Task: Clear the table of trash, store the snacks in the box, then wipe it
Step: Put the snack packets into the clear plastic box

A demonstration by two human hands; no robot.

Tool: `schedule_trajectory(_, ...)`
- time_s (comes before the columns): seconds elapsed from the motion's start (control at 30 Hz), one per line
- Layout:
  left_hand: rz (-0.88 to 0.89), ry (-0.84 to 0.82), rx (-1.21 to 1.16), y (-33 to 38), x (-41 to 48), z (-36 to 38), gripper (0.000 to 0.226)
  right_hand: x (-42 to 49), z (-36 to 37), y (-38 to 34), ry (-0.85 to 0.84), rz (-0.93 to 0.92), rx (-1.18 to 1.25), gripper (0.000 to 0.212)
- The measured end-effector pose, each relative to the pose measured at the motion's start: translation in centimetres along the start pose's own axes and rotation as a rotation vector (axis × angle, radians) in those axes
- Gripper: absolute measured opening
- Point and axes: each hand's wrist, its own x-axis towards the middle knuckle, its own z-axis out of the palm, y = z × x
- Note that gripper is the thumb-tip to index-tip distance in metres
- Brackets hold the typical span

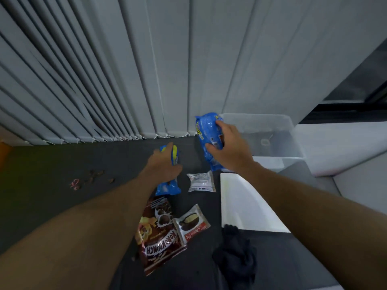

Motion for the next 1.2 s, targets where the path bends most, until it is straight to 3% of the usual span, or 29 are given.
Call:
schedule_trajectory(0.33,0.096,0.132,-0.040,7.2,0.9,0.3,0.088,3.2,-5.5,7.4,-0.005,0.177,-0.088,0.077)
schedule_trajectory(0.63,0.070,0.088,-0.050,7.3,4.4,1.2,0.086,6.4,-2.1,10.5,-0.360,0.229,-0.287,0.067)
schedule_trajectory(0.83,-0.012,0.053,-0.090,4.8,5.7,2.4,0.085,7.9,3.2,11.6,-0.565,0.289,-0.279,0.080)
schedule_trajectory(1.07,-0.072,0.024,-0.106,3.2,7.4,2.8,0.085,8.6,4.8,13.6,-0.791,0.237,-0.322,0.129)
schedule_trajectory(1.2,-0.066,0.018,-0.104,3.7,7.8,3.1,0.084,8.6,5.2,14.3,-0.778,0.218,-0.259,0.141)
